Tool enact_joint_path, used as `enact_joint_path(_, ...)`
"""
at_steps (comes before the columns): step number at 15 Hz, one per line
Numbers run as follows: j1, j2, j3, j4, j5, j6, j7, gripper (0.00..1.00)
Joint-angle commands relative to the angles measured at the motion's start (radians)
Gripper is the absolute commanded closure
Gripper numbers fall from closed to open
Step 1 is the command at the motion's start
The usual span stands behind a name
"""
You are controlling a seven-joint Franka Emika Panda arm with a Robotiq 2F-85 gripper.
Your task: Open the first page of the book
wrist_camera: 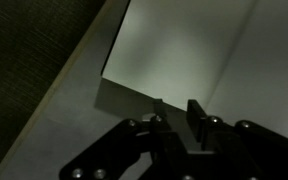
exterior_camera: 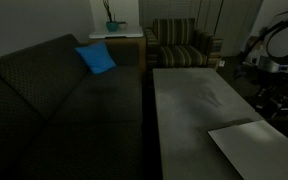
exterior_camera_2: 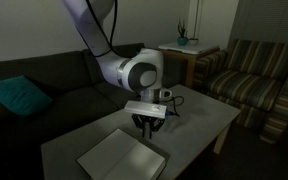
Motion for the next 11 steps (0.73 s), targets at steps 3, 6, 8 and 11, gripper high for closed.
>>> enact_joint_path(3, -0.055, -0.207, 0.009, -0.314, -0.088, 0.144, -0.021, 0.25)
enact_joint_path(6, -0.075, -0.265, 0.01, -0.399, -0.114, 0.177, -0.025, 0.05)
enact_joint_path(8, -0.086, -0.295, 0.011, -0.442, -0.124, 0.19, -0.031, 0.0)
enact_joint_path(11, -0.097, -0.33, 0.01, -0.487, -0.13, 0.196, -0.032, 0.0)
